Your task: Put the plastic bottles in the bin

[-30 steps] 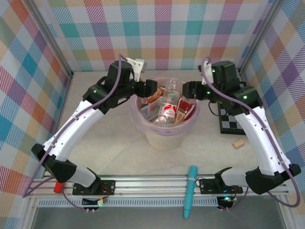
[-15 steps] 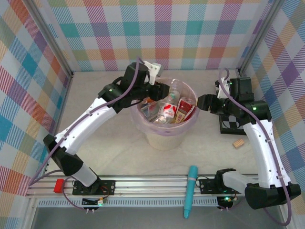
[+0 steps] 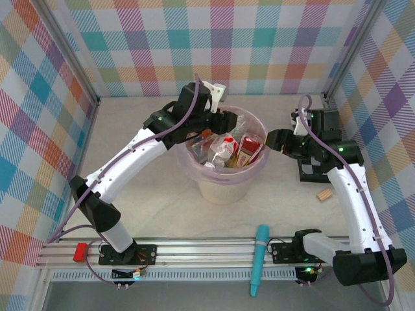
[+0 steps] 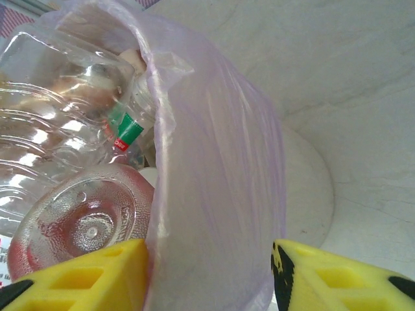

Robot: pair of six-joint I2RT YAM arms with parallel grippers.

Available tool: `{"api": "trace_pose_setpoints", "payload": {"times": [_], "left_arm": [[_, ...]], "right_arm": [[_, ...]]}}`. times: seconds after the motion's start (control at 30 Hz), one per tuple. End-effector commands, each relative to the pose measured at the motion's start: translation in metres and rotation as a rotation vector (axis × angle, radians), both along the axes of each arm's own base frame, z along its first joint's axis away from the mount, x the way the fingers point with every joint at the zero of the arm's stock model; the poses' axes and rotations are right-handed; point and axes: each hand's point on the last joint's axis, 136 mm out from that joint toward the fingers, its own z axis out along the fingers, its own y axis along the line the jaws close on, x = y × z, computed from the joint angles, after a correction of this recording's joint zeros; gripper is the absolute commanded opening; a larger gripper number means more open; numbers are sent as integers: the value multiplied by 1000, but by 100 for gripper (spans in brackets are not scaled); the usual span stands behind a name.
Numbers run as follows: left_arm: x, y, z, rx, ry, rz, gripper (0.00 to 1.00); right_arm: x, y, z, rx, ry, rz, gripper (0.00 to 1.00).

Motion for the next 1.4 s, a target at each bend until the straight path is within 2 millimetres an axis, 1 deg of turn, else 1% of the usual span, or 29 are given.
{"api": "trace_pose_setpoints", "payload": {"times": [0.0,0.03,0.13,0.2,0.37,0.43,0.5,0.63,0.7,0.77,0.83,0.87,1.0,1.1,1.27,1.37], "left_arm": [[-14,11,51,-49,-105,-5,64],[-15,16,59,-48,-127,4,65],[-18,30,73,-31,-171,37,67],[-19,42,77,-19,-184,66,67],[-21,75,72,13,-195,151,67],[-23,85,69,5,-186,172,67],[-25,89,64,0,-172,176,66],[-29,91,53,-10,-143,180,65],[-30,92,46,-16,-133,181,64],[-31,94,41,-22,-124,190,61],[-33,93,33,-30,-105,190,59],[-34,92,33,-43,-102,189,58],[-34,81,26,-108,-70,167,54],[-35,72,17,-134,-48,155,54],[-36,74,1,-149,-23,179,53],[-38,76,3,-168,-31,186,54]], "right_arm": [[-3,21,-4,58,40,69,54],[-2,24,-5,58,42,75,54],[2,33,-5,57,39,88,54],[4,39,-4,58,36,99,54],[10,62,-5,45,38,146,54],[14,64,-2,35,28,149,54],[18,60,6,14,1,131,54],[19,51,23,-30,-39,124,60],[17,46,29,-39,-48,119,62],[14,39,33,-37,-54,109,65],[12,32,35,-41,-57,94,66],[10,30,35,-43,-60,92,66],[4,32,35,-33,-60,119,66],[2,32,30,-31,-50,122,66],[0,38,21,10,-26,138,65],[3,42,16,30,-15,143,64]]}}
